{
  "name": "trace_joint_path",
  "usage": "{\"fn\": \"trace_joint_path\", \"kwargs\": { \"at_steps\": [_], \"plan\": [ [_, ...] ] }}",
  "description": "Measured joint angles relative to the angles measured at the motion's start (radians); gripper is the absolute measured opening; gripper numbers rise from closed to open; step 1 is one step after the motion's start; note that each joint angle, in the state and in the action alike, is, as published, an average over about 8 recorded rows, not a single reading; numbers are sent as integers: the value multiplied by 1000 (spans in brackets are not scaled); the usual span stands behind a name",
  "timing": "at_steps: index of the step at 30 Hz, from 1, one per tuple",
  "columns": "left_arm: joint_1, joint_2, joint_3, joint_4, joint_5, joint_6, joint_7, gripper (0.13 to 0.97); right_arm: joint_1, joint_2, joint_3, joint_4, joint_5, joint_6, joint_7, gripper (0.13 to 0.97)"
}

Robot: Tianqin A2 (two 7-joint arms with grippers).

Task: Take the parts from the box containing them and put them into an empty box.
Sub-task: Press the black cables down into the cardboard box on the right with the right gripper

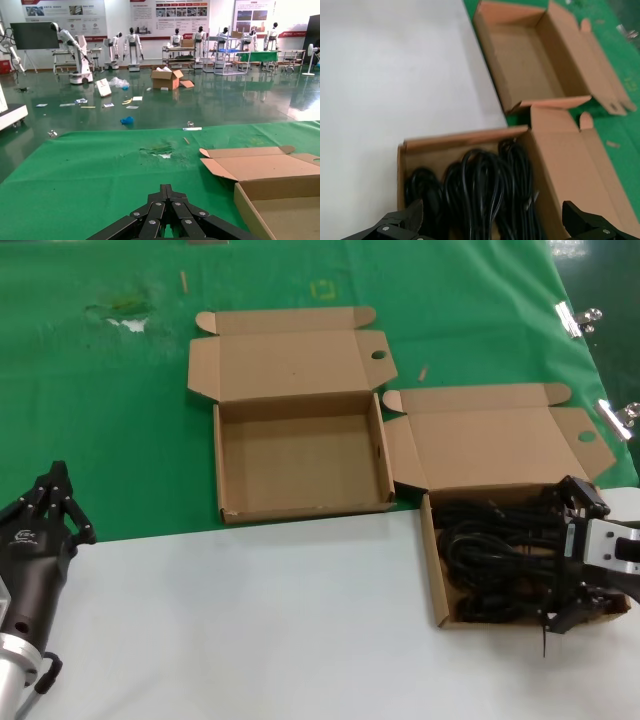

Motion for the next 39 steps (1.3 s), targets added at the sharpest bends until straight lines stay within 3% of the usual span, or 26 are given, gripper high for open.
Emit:
{"fn": "trace_joint_path", "kwargs": {
  "at_steps": [20, 29, 37, 39],
  "plan": [
    [0, 0, 0, 0, 0, 0, 0, 140, -65, -62, 177, -65, -72, -149, -106, 930],
    [0, 0, 0, 0, 0, 0, 0, 140, -109, -73, 224, -57, -79, -168, -127, 828],
    [0, 0, 0, 0, 0, 0, 0, 140, -120, -92, 251, -58, -91, -183, -140, 661],
    [0, 0, 0, 0, 0, 0, 0, 140, -121, -98, 256, -62, -94, -186, -143, 661]
  ]
}}
